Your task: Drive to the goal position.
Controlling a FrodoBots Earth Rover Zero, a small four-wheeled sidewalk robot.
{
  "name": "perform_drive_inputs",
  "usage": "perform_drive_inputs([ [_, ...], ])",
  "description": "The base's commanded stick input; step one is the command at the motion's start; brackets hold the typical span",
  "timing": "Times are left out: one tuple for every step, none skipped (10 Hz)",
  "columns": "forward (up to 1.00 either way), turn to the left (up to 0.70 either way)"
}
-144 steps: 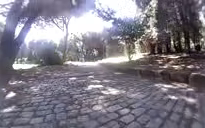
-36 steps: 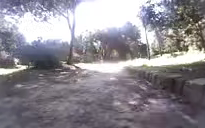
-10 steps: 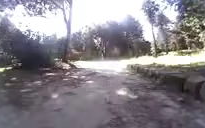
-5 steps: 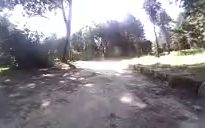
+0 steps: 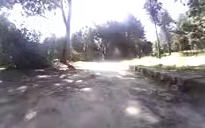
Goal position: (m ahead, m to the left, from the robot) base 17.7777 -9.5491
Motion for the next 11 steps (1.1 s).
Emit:
perform_drive_inputs([
  [0.7,0.0],
  [0.7,0.0],
  [0.7,0.0],
  [0.7,0.0],
  [0.7,0.0],
  [0.7,0.0],
  [0.7,0.0],
  [0.7,0.0],
  [0.7,0.0],
  [0.7,0.0],
  [0.7,0.0],
])
